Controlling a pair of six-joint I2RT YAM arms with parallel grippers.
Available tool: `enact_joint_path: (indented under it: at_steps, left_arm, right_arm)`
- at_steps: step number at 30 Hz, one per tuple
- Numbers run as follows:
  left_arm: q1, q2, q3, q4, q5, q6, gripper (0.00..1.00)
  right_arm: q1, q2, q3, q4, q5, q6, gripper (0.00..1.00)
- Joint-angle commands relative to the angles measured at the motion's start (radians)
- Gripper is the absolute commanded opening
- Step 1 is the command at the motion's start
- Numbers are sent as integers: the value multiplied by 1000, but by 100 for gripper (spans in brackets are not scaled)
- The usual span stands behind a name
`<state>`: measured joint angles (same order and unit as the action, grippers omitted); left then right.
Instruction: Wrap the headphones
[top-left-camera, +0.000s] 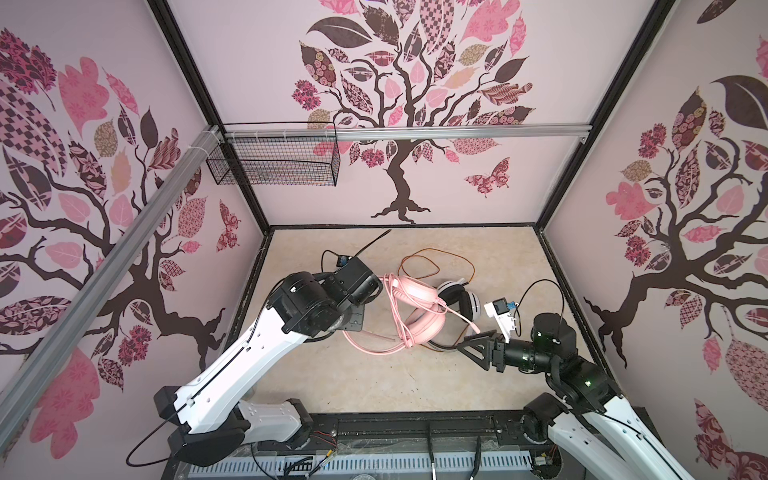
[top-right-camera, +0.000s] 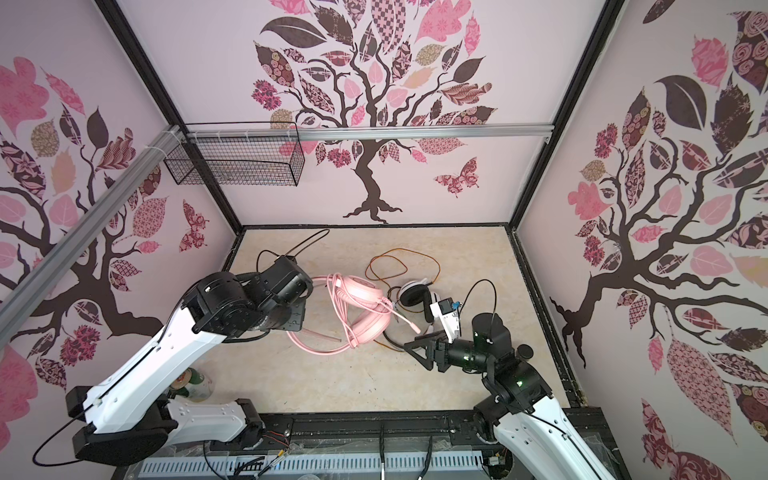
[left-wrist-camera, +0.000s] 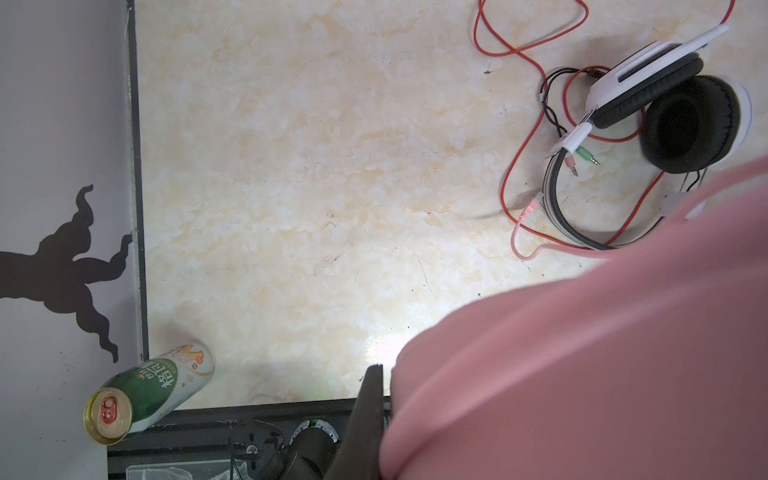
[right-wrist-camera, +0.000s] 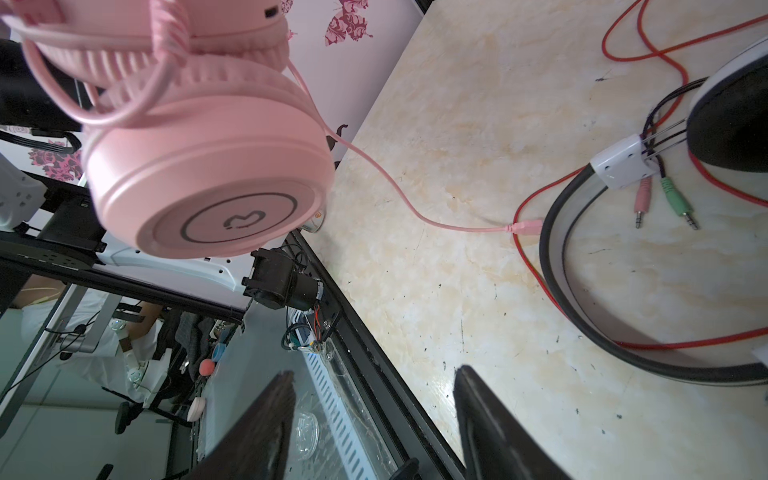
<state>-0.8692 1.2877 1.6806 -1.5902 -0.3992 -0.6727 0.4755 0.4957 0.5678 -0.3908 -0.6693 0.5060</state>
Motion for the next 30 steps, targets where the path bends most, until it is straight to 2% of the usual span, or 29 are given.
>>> enact_joint_path:
  at_steps: [1,6,9,12,16,20,24,30]
  left_arm:
    - [0,-22,39,53,9,-51,0]
    - [1,30,67,13,5,-74,0]
    - [0,60,146,-46,-59,-93,0]
    - [1,66,230,-53,-72,-80,0]
    - [4,66,331,-15,-69,-39,0]
    - [10,119,452,-81,-99,-58,0]
    - [17,145,478,-99,-98,-77,0]
    - [22,180,534,-144,-65,-67,0]
  right_arm:
    - [-1,27,44,7,14,35,64]
    - [0,116,24,103,-17,30,65]
    - [0,218,45,170,-25,-13,65]
    - [0,324,42,261,-37,-66,65]
    - [8,451,-11,461,-66,-54,65]
    - [79,523,-61,698,-57,-36,66]
    - [169,594,-56,853,24,-175,69]
    - [187,766,-17,1079,40,-243,71]
